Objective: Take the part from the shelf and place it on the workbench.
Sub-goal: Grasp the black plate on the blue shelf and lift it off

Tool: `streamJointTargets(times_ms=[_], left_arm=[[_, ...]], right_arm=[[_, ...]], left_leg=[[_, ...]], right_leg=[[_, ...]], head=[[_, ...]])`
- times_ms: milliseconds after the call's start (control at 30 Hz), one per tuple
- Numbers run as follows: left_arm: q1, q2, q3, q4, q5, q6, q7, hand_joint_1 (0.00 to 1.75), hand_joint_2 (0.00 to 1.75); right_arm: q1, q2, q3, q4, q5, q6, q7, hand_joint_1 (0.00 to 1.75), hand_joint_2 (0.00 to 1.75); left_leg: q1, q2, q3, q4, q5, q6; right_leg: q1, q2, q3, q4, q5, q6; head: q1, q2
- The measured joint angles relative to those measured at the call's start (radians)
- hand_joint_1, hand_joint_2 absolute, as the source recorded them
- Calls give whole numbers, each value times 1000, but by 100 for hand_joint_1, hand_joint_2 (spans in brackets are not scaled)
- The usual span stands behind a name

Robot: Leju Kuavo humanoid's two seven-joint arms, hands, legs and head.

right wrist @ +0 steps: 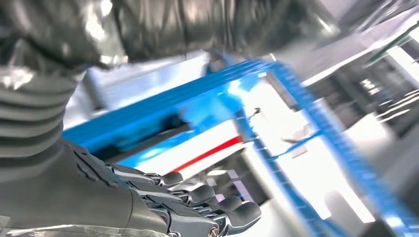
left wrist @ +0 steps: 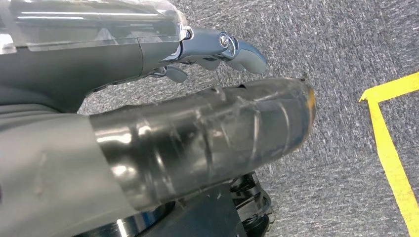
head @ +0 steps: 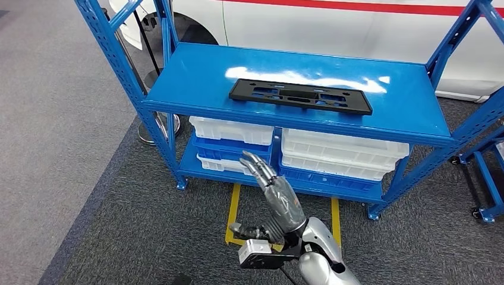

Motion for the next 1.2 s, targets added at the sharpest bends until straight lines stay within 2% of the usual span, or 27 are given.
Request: streamJointTargets(times_ms=[133,300,467,533,600,633,700,733,767,800,867,900,933,1033,1100,1133,1200], left_arm=[[-2,-1,-6,2,1,0,4,0,0],[-2,-2,-7,4,4,3,5,0,0],[-2,-2,-7,8,16,8,3,0,0],[-1,-2,-7,9,22,11,-1,0,0],[-1,-3,-7,9,27,14,-4,0,0],[0,-4,-7,9,31,16,-6,0,0],[2,-5,-6,9,39,17,-9,0,0],[4,-5,-6,9,42,17,-11,0,0],[7,-5,-6,9,45,18,-13,0,0],[9,-5,-6,9,49,18,-15,0,0],[11,-5,-6,9,53,18,-19,0,0],[12,-5,-6,9,54,18,-20,0,0],[12,-5,-6,10,55,19,-21,0,0],[14,-5,-5,11,56,20,-23,0,0],[14,-5,-5,11,57,20,-23,0,0],[14,-5,-5,11,57,20,-23,0,0],[15,-5,-5,11,57,21,-23,0,0]], right_arm=[[-20,-10,63,-31,-33,23,-1,0,175],[-27,-17,92,-51,-54,21,-3,0,175],[-27,-18,98,-58,-80,26,19,0,175],[-28,-19,99,-58,-102,40,41,0,87],[-29,-23,98,-58,-132,59,64,0,0],[-29,-27,95,-57,-155,72,75,0,0],[-26,-36,87,-53,-204,102,95,0,0],[-24,-42,81,-50,-225,114,102,0,0],[-23,-49,76,-48,-240,122,107,0,0],[-22,-55,69,-46,-248,126,111,0,0],[-23,-64,58,-45,-251,126,112,0,87],[-24,-67,53,-47,-250,125,111,0,131],[-24,-71,49,-50,-246,123,109,0,175],[-23,-78,38,-58,-225,104,108,0,175],[-24,-80,33,-64,-196,80,110,0,175],[-24,-80,32,-69,-181,67,110,0,175],[-24,-80,31,-75,-153,44,110,0,175]], left_leg=[[0,0,-1,2,0,0],[-2,0,-3,6,-2,2],[-4,0,-9,13,-3,13],[-2,1,-6,1,6,24],[3,5,1,-21,20,38],[6,7,3,-28,25,42],[5,9,2,-31,26,45],[5,9,1,-30,26,45],[6,9,2,-28,24,43],[8,8,3,-24,20,39],[12,7,3,-13,9,27],[12,6,2,-4,2,19],[10,6,-1,1,-2,11],[10,8,-5,1,-5,-8],[11,8,-16,29,-27,-14],[11,8,-37,72,-52,-14],[8,7,-102,206,-110,-13]], right_leg=[[-1,0,0,-1,1,1],[-3,0,0,-1,2,3],[-6,0,-1,-4,6,12],[-6,-1,1,-9,8,20],[-4,-3,-14,20,-13,25],[-4,-5,-37,66,-38,27],[-6,-5,-104,191,-90,32],[-8,-6,-130,237,-99,35],[-11,-6,-142,250,-88,38],[-15,-6,-133,221,-57,41],[-21,-9,-84,103,14,47],[-20,-10,-63,52,32,45],[-19,-10,-53,26,36,40],[-14,-6,-56,17,29,15],[-15,-6,-53,13,30,1],[-15,-7,-51,12,29,-4],[-9,-8,-50,12,27,-11]], head=[[0,0],[0,0],[0,0],[0,0],[0,0],[1,0],[1,0],[1,0],[1,0],[1,0],[1,0],[1,0],[1,0],[-1,0],[-1,0],[-2,0],[-3,0]])
